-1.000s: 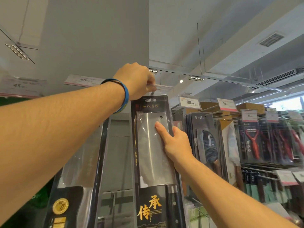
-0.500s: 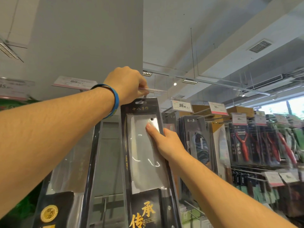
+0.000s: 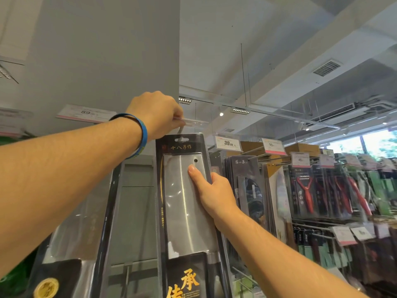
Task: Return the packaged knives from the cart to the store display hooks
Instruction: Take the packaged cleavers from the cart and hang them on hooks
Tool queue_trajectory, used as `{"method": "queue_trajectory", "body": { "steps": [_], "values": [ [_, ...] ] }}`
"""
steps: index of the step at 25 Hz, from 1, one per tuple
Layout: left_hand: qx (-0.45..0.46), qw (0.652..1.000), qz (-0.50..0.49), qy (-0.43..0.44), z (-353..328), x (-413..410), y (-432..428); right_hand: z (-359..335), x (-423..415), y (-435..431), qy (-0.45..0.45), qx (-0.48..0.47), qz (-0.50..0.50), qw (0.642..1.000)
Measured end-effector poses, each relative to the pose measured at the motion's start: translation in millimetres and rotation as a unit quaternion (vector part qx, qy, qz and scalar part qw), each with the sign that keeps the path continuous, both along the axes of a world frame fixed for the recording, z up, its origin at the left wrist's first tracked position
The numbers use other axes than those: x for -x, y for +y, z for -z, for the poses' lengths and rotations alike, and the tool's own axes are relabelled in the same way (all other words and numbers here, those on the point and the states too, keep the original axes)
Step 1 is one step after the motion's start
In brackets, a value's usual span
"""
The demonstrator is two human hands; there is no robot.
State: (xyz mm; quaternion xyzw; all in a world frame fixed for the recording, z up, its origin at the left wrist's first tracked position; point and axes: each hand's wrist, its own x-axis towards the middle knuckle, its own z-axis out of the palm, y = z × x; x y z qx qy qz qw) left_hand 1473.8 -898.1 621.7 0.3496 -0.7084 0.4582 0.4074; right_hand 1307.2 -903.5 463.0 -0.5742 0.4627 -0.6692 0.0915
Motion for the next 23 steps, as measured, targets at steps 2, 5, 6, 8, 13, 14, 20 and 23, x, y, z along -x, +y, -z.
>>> {"method": "queue_trajectory", "body": {
  "steps": [2, 5, 6, 8, 13, 14, 20, 23],
  "values": [
    [-0.004, 1.000, 0.000, 0.002, 0, 0, 0, 0, -2, 0, 0.012, -0.004, -0.001, 1.000],
    [-0.015, 1.000, -0.003, 0.006, 0, -1, 1, 4, -11, -2, 0.092, -0.021, 0.050, 0.994],
    [-0.019, 1.000, -0.005, 0.007, -1, -2, 2, 9, -17, -3, 0.132, -0.035, 0.073, 0.988],
    [-0.033, 0.999, -0.003, 0.008, -1, -2, 4, 23, -22, -5, 0.144, -0.037, 0.113, 0.982],
    [-0.045, 0.999, 0.003, -0.002, -1, -3, 3, 15, -10, 0, -0.008, 0.052, 0.064, 0.997],
    [-0.044, 0.999, 0.006, -0.001, -1, -2, 4, 10, -11, 2, -0.005, 0.059, 0.059, 0.996],
    [-0.036, 0.999, 0.007, 0.017, 3, -3, 6, -2, -16, -7, -0.017, 0.021, 0.046, 0.999],
    [-0.041, 0.999, 0.015, 0.016, 3, -3, 7, -2, -17, -14, -0.019, 0.032, 0.052, 0.998]
  ]
}}
